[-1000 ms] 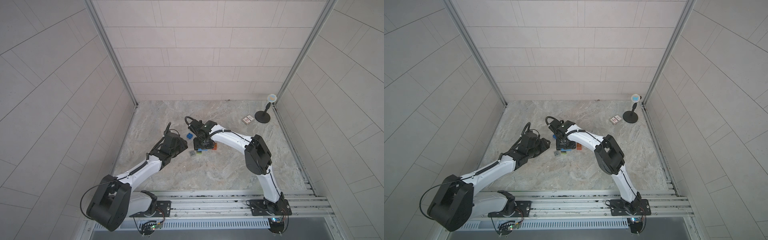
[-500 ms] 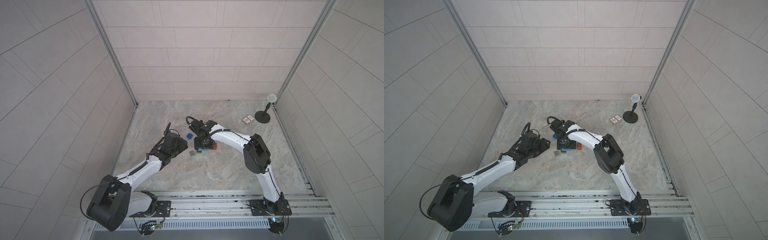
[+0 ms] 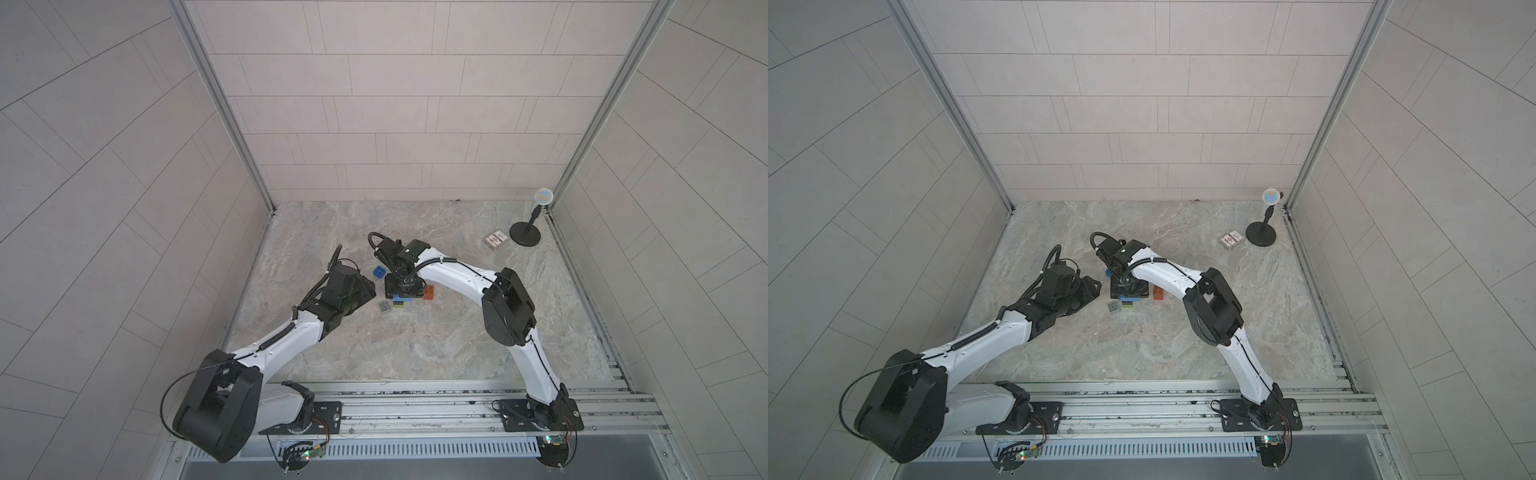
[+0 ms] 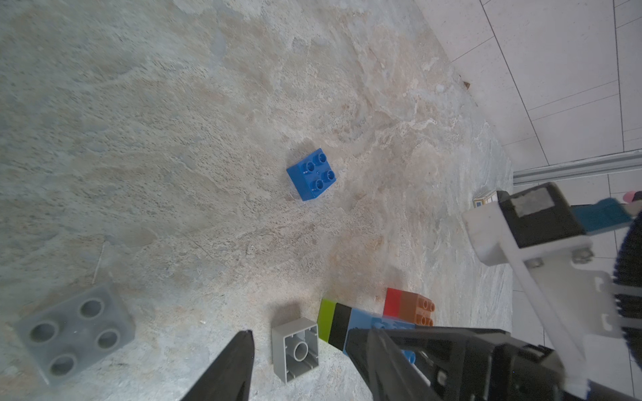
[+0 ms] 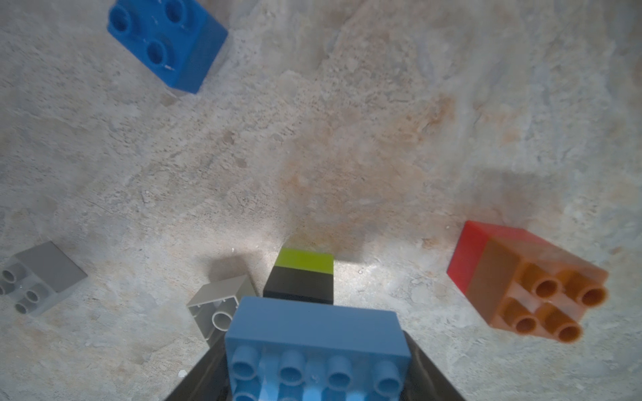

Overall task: Assemble the letter h with lego
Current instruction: Assemble the lego brick with the lego brick.

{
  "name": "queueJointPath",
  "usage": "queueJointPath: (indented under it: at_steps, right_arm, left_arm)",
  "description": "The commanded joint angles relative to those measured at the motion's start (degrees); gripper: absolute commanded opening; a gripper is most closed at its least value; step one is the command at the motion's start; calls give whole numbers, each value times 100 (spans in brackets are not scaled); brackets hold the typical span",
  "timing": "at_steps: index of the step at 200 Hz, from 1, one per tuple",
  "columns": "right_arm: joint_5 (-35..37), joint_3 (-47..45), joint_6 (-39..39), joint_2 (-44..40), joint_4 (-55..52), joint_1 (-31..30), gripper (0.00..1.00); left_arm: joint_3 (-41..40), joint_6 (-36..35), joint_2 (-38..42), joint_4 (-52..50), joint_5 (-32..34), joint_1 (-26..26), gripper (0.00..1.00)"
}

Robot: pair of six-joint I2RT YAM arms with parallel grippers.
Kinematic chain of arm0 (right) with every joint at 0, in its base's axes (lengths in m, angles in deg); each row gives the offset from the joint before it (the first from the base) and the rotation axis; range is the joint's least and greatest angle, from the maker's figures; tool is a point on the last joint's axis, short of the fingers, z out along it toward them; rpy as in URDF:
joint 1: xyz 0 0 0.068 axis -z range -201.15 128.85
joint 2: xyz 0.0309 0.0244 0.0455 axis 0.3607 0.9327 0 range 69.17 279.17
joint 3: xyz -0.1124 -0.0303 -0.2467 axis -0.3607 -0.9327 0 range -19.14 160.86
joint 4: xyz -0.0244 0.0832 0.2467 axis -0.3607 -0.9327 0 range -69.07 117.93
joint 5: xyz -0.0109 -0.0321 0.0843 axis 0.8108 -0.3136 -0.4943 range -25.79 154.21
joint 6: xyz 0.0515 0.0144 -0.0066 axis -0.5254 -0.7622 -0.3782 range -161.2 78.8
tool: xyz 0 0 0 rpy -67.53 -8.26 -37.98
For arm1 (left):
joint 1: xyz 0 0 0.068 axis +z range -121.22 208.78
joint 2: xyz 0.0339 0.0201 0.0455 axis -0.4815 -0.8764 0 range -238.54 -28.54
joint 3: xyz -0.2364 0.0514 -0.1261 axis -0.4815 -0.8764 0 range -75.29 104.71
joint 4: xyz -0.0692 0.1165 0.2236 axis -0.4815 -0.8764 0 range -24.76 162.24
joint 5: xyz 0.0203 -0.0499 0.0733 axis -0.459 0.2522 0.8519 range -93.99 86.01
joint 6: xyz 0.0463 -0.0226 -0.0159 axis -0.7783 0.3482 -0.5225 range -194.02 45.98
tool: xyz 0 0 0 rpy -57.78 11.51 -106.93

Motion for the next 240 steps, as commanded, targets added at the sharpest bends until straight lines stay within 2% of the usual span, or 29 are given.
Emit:
queueJointPath:
  at_steps: [1, 87, 172, 217, 240]
  right_arm:
    - [55, -17, 142, 276, -295, 15, 3]
    - [119, -2, 575, 93, -496, 50, 5]
    - [456, 13, 270, 136, -625, 60, 5]
    - [221, -162, 247, 320, -547, 69, 5]
    - [4, -182, 480, 423, -449, 95, 8]
  left_arm:
    - [-46, 57, -9, 89, 2, 35, 59]
    - [-20, 39, -78, 121, -83, 33, 59]
    - [6, 12, -176, 133, -137, 34, 59]
    - [9, 12, -181, 155, -218, 38, 59]
    - [11, 4, -174, 157, -251, 33, 59]
